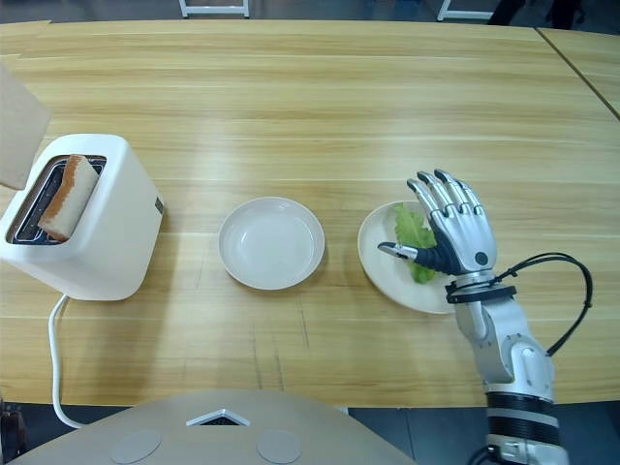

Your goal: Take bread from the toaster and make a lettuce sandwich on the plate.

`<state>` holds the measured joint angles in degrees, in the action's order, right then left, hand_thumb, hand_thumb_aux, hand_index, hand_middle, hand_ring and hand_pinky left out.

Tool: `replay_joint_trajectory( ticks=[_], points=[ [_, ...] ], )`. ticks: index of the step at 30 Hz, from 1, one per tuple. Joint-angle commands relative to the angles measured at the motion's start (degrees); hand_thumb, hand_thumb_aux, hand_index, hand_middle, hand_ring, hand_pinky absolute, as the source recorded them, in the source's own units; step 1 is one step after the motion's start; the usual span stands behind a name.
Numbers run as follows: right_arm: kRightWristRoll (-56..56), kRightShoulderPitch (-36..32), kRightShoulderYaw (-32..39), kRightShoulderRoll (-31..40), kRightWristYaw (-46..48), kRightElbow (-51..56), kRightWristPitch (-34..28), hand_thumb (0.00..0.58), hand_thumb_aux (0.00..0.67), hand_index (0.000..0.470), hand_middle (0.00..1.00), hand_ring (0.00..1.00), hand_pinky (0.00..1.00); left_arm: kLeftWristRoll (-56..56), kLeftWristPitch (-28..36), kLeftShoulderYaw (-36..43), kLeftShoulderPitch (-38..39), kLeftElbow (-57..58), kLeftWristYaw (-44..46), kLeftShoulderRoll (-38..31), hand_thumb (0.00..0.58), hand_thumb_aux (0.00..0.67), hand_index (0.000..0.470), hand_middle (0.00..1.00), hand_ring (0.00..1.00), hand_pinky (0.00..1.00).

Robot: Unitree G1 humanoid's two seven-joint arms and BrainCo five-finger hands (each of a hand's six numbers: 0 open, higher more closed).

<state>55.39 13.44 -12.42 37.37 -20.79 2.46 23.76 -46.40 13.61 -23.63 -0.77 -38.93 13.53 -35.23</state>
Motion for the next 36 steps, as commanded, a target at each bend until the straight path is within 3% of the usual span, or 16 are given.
replay_joint_trajectory(
  ticks=[1,3,4,6,7,9,10,14,15,16,23,36],
  points=[
    [5.22,-0.48,3.44,5.58,-5.57,8.72,-2.07,0.0,0.0,0.0,0.0,0.0,0.0,6.86,0.58,1.01,-3.83,-3.71,0.96,3.02,0.58,0.67,0.47,1.0,1.0,1.0],
    [6.02,-1.63,5.48,7.44,-8.04,14.03,-2.64,0.0,0.0,0.0,0.0,0.0,0.0,9.56,1.42,2.56,-5.11,-5.45,1.84,4.46,0.58,0.67,0.47,1.0,1.0,1.0],
    [6.13,-2.36,6.58,8.13,-8.98,16.46,-2.91,0.079,0.047,0.033,0.0,0.0,0.0,10.35,1.81,3.44,-5.63,-6.04,2.13,5.09,0.58,0.67,0.47,1.0,1.0,1.0],
    [6.64,-3.53,9.03,9.15,-10.52,20.81,-3.45,0.152,0.095,0.066,0.0,0.0,0.0,11.22,2.64,5.86,-6.86,-6.86,2.56,6.34,0.58,0.67,0.47,1.0,1.0,1.0],
    [6.73,-4.04,10.12,9.55,-11.16,22.8,-3.77,0.244,0.16,0.112,0.0,0.0,0.0,11.85,3.07,7.26,-7.58,-7.16,2.76,7.17,0.58,0.67,0.47,1.0,1.0,1.0],
    [6.21,-5.34,12.06,10.26,-11.8,25.95,-4.1,0.368,0.265,0.186,0.0,0.0,0.0,12.24,3.76,10.05,-8.68,-7.64,2.94,8.55,0.58,0.67,0.47,1.0,1.0,1.0],
    [5.87,-6.2,13.03,10.55,-11.86,27.45,-4.23,0.452,0.355,0.249,0.0,0.0,0.0,12.27,4.19,11.82,-9.29,-7.91,2.95,9.5,0.58,0.67,0.47,1.0,1.0,1.0],
    [4.36,-9.5,16.59,11.29,-11.05,32.93,-4.48,0.538,0.489,0.343,0.0,0.0,0.0,11.57,4.93,19.53,-11.12,-7.45,3.27,12.97,0.58,0.67,0.47,1.0,1.0,1.0],
    [4.04,-10.08,17.28,11.37,-10.8,33.84,-4.42,0.565,0.562,0.394,0.0,0.0,0.0,11.23,4.92,21.26,-11.41,-6.99,3.29,13.7,0.58,0.67,0.47,1.0,1.0,1.0],
    [3.63,-10.79,18.13,11.47,-10.8,34.7,-4.26,0.58,0.67,0.47,0.0,0.0,0.0,10.97,4.89,22.95,-11.56,-6.31,3.25,14.43,0.58,0.67,0.47,1.0,1.0,1.0],
    [-0.72,-12.41,21.14,12.83,-10.21,35.43,-3.13,0.58,0.67,0.47,0.0,0.0,0.0,11.62,2.65,33.1,-12.42,6.27,1.5,19.21,0.58,0.67,0.47,1.0,1.0,1.0],
    [-7.88,-8.29,17.15,15.48,-10.37,21.92,-1.54,0.58,0.67,0.47,0.0,0.0,0.0,11.5,-11.97,49.72,-19.5,53.77,2.31,20.13,0.58,0.67,0.47,1.0,1.0,1.0]
  ],
)
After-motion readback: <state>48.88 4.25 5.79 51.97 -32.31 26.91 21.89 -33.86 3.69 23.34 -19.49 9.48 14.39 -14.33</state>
